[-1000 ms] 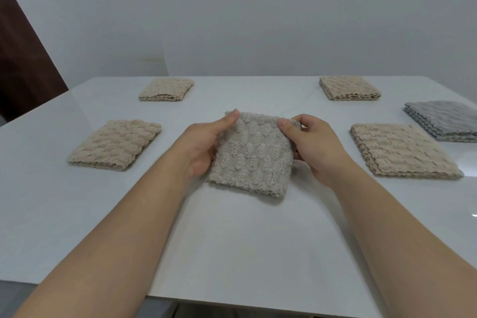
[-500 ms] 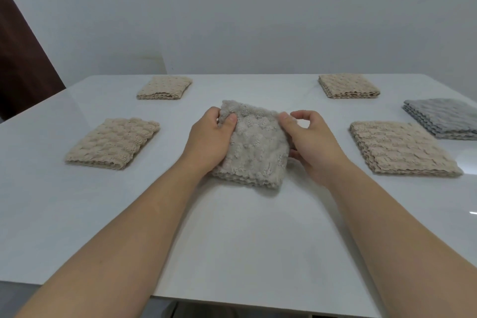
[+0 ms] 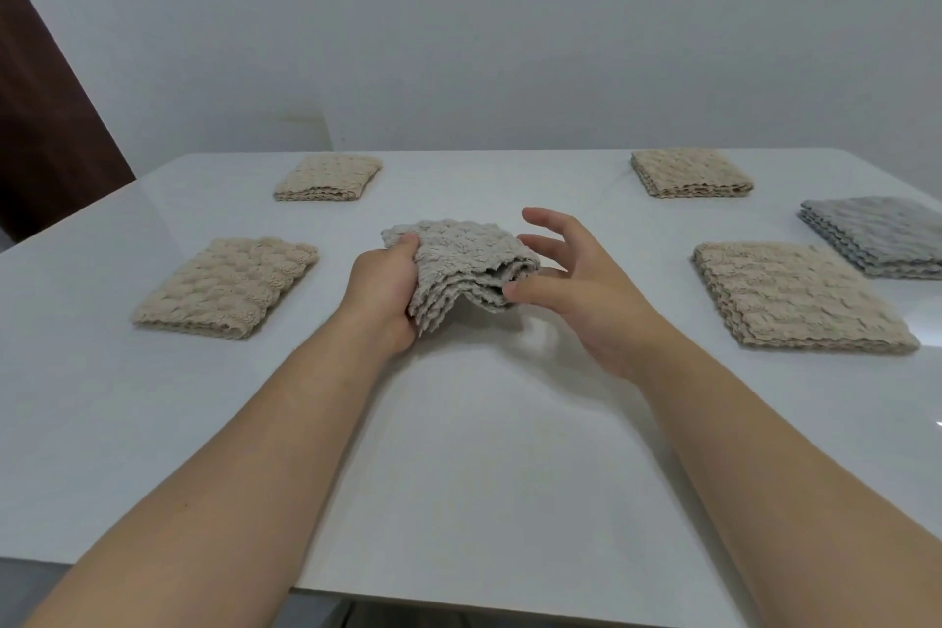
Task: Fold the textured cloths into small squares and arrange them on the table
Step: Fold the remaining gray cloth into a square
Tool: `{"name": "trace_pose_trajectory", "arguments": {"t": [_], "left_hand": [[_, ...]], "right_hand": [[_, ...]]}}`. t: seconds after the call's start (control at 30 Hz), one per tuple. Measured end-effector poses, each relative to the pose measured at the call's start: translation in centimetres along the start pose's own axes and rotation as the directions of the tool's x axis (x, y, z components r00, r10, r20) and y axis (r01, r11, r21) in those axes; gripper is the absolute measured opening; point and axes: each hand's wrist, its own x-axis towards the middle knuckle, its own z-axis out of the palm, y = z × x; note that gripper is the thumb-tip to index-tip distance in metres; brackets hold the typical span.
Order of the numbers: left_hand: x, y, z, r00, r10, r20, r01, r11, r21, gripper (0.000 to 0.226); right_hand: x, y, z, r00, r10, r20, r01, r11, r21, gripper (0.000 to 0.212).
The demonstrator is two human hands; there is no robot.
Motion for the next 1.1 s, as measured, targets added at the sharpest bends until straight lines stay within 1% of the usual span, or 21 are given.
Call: {"name": "trace_pose_trajectory", "arguments": {"t": [0.17, 0.27, 0.33, 0.43, 0.53, 0.6, 0.63, 0.7, 0.77, 0.83, 0.93, 1.0, 1.1], "left_hand": [[0.3, -0.5, 0.2, 0.999, 0.029, 0.025, -0.03, 0.999, 0.023, 0.022], [0.3, -0.8, 0.5, 0.998, 0.034, 0.046, -0.035, 0.999, 0.035, 0.022], [0.3, -1.0, 0.7, 0.997, 0.04, 0.061, -0.044, 0.996, 0.072, 0.023], [-0.1, -1.2, 1.0, 0.995, 0.072, 0.071, -0.082, 0.987, 0.139, 0.029], [0.0, -1.4, 1.1, 0.988, 0.126, 0.085, -0.141, 0.966, 0.215, 0.043], [0.2, -1.7, 1.1, 0.985, 0.132, 0.114, -0.157, 0.958, 0.242, 0.052], [0.1, -1.8, 1.1, 0.983, 0.125, 0.132, -0.155, 0.957, 0.245, 0.052], [-0.5, -1.7, 1.4, 0.979, 0.115, 0.167, -0.152, 0.961, 0.231, 0.043], [-0.5, -1.8, 1.6, 0.974, 0.105, 0.202, -0.149, 0.964, 0.22, 0.034], [-0.2, -1.9, 1.7, 0.969, 0.1, 0.228, -0.149, 0.967, 0.208, 0.03], [-0.3, -1.8, 1.6, 0.965, 0.097, 0.245, -0.147, 0.97, 0.194, 0.029], [-0.3, -1.8, 1.5, 0.964, 0.1, 0.246, -0.148, 0.971, 0.185, 0.029], [-0.4, -1.7, 1.5, 0.962, 0.107, 0.25, -0.152, 0.974, 0.169, 0.026]], "right_hand": [[-0.1, 0.5, 0.3, 0.996, -0.058, -0.07, 0.052, 0.994, -0.094, 0.07], [0.2, 0.4, 0.4, 0.98, -0.087, -0.179, 0.066, 0.99, -0.121, 0.061], [0.4, 0.4, 0.4, 0.954, -0.139, -0.264, 0.08, 0.971, -0.224, 0.052], [0.4, 0.5, 0.3, 0.929, -0.172, -0.326, 0.056, 0.94, -0.337, 0.047], [0.5, 0.7, 0.1, 0.923, -0.141, -0.357, -0.01, 0.92, -0.391, 0.049], [0.6, 0.9, -0.1, 0.925, -0.108, -0.364, -0.047, 0.919, -0.392, 0.05], [0.6, 1.0, -0.2, 0.924, -0.092, -0.372, -0.065, 0.919, -0.388, 0.052], [0.7, 1.1, -0.4, 0.914, -0.067, -0.401, -0.1, 0.92, -0.38, 0.054], [0.7, 1.1, -0.4, 0.907, -0.058, -0.417, -0.12, 0.913, -0.39, 0.048], [0.7, 1.2, -0.5, 0.91, -0.047, -0.412, -0.138, 0.903, -0.408, 0.046], [0.7, 1.2, -0.6, 0.914, -0.016, -0.405, -0.166, 0.896, -0.412, 0.05], [0.7, 1.1, -0.6, 0.915, 0.006, -0.404, -0.177, 0.906, -0.386, 0.049], [0.9, 0.9, -0.7, 0.889, 0.054, -0.454, -0.199, 0.94, -0.277, 0.043]]}}
